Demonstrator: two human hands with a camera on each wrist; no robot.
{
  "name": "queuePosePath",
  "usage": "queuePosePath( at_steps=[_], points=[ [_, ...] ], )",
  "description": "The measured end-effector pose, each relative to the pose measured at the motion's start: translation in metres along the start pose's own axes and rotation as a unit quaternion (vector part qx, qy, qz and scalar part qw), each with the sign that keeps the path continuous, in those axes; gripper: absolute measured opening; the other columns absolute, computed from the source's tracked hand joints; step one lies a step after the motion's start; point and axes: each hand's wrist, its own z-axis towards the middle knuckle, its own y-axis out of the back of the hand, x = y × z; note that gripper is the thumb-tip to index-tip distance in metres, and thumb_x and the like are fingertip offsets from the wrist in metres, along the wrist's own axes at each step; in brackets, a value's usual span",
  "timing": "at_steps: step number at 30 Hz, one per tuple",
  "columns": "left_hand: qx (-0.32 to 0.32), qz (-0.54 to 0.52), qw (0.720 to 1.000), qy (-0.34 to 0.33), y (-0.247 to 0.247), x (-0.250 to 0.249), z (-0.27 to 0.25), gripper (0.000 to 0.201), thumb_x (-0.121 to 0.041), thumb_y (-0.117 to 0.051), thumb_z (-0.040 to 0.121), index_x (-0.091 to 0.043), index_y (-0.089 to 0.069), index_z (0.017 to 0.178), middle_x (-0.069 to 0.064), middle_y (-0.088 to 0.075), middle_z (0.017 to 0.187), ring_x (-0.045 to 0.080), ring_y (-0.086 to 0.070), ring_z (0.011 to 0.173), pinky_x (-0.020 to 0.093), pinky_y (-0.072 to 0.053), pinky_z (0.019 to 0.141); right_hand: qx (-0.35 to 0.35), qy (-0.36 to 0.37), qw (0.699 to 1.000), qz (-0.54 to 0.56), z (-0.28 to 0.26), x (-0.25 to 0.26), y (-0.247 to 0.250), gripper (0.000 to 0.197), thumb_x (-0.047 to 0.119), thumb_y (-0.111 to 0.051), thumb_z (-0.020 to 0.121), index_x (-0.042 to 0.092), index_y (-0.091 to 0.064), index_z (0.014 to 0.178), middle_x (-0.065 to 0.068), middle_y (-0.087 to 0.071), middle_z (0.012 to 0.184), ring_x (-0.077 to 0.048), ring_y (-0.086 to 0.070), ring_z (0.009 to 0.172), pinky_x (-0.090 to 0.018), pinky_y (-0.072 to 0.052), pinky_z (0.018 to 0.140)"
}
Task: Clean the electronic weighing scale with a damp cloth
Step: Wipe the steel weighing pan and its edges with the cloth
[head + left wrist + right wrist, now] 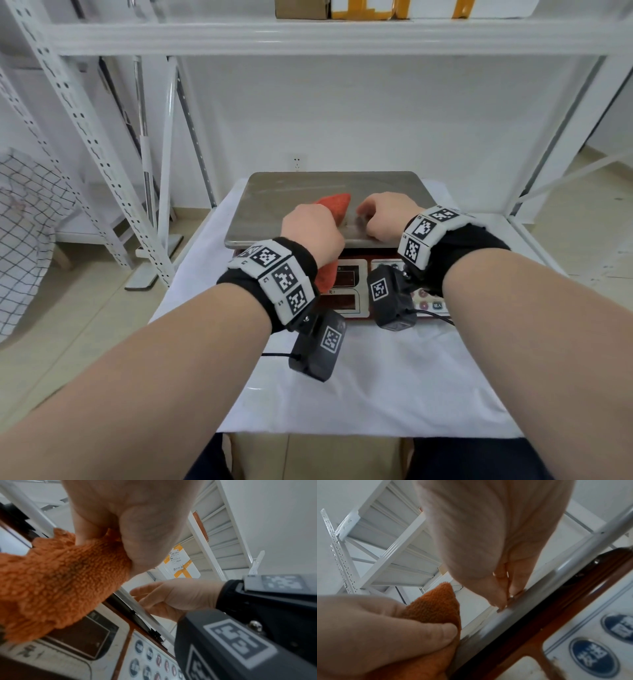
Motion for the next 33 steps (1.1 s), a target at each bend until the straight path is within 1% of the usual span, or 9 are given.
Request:
queuePosePath(
  at_steps=[5, 8, 12, 15, 17, 21, 23, 27, 33],
  points=[
    [0.018, -0.128, 0.99, -0.051, -0.003, 0.006, 0.005, 0.026, -0.028, -0.052, 0.09, -0.007, -0.055, 0.076, 0.006, -0.053, 0.076, 0.025, -0.053, 0.075, 0.03, -0.038, 0.064, -0.004, -0.008, 1.0, 0.023, 0.001, -0.003, -0.001, 0.046, 0.006, -0.053, 0.087, 0.019, -0.051, 0.131, -0.002, -0.055, 0.133, -0.02, -0.049, 0.124, -0.027, -0.039, 0.099],
    [0.03, -0.29, 0.956, -0.035, 0.002, 0.016, 0.006, 0.029, -0.026, -0.057, 0.088, 0.002, -0.065, 0.087, 0.012, -0.064, 0.084, 0.029, -0.061, 0.082, 0.035, -0.049, 0.072, 0.001, -0.019, 0.999, 0.033, 0.003, -0.003, 0.001, 0.046, 0.005, -0.052, 0.087, 0.018, -0.051, 0.131, -0.002, -0.055, 0.134, -0.021, -0.049, 0.126, -0.028, -0.039, 0.103],
    [-0.011, -0.445, 0.894, 0.044, 0.024, 0.033, 0.009, 0.025, -0.026, -0.064, 0.077, -0.006, -0.067, 0.092, 0.015, -0.07, 0.098, 0.032, -0.065, 0.094, 0.048, -0.053, 0.088, 0.003, -0.025, 0.999, 0.025, 0.005, -0.001, 0.003, 0.043, 0.003, -0.049, 0.088, 0.016, -0.052, 0.13, -0.003, -0.055, 0.134, -0.022, -0.049, 0.126, -0.028, -0.039, 0.104],
    [-0.071, -0.385, 0.918, 0.066, 0.042, 0.052, 0.016, 0.027, -0.026, -0.064, 0.076, -0.006, -0.068, 0.092, 0.012, -0.069, 0.096, 0.028, -0.064, 0.091, 0.042, -0.053, 0.086, 0.006, -0.031, 0.999, 0.014, 0.005, 0.002, 0.004, 0.043, 0.003, -0.048, 0.089, 0.015, -0.052, 0.13, -0.003, -0.055, 0.134, -0.023, -0.05, 0.125, -0.029, -0.04, 0.103],
    [-0.104, -0.298, 0.946, 0.075, 0.051, 0.066, 0.021, 0.023, -0.022, -0.061, 0.079, -0.003, -0.067, 0.092, 0.011, -0.065, 0.091, 0.028, -0.061, 0.086, 0.035, -0.051, 0.074, 0.012, -0.035, 0.999, 0.01, 0.006, 0.004, 0.004, 0.043, 0.003, -0.048, 0.089, 0.014, -0.052, 0.131, -0.004, -0.055, 0.134, -0.024, -0.05, 0.125, -0.029, -0.04, 0.103],
    [-0.082, -0.086, 0.99, 0.077, 0.058, 0.087, 0.019, 0.014, -0.016, -0.054, 0.082, -0.004, -0.061, 0.085, 0.013, -0.059, 0.086, 0.029, -0.054, 0.079, 0.031, -0.04, 0.066, 0.002, -0.037, 0.999, 0.008, 0.004, 0.005, 0.003, 0.042, 0.003, -0.049, 0.088, 0.015, -0.054, 0.128, -0.003, -0.056, 0.132, -0.023, -0.05, 0.123, -0.028, -0.041, 0.1],
    [-0.044, -0.013, 0.995, 0.084, 0.053, 0.095, 0.015, 0.017, -0.014, -0.049, 0.087, -0.003, -0.061, 0.093, 0.018, -0.062, 0.096, 0.032, -0.057, 0.084, 0.033, -0.044, 0.07, -0.004, -0.039, 0.999, 0.007, 0.002, 0.006, 0.002, 0.041, 0.003, -0.049, 0.088, 0.016, -0.055, 0.127, -0.003, -0.057, 0.131, -0.024, -0.051, 0.122, -0.028, -0.041, 0.097],
    [0.021, 0.059, 0.996, 0.063, 0.036, 0.093, 0.004, 0.037, -0.018, -0.039, 0.097, -0.006, -0.049, 0.131, 0.022, -0.055, 0.125, 0.036, -0.056, 0.109, 0.037, -0.045, 0.087, -0.002, -0.041, 0.999, 0.003, 0.0, 0.009, 0.002, 0.04, 0.003, -0.049, 0.089, 0.014, -0.055, 0.127, -0.004, -0.058, 0.129, -0.024, -0.052, 0.121, -0.027, -0.042, 0.095],
    [0.041, 0.078, 0.994, 0.069, 0.028, 0.092, 0.006, 0.041, -0.025, -0.037, 0.097, -0.013, -0.044, 0.136, 0.017, -0.047, 0.137, 0.037, -0.054, 0.112, 0.036, -0.045, 0.088, 0.003, -0.051, 0.999, -0.006, 0.002, 0.013, 0.002, 0.036, 0.004, -0.05, 0.086, 0.01, -0.062, 0.12, -0.008, -0.064, 0.12, -0.027, -0.057, 0.113, -0.031, -0.047, 0.093]
  ],
)
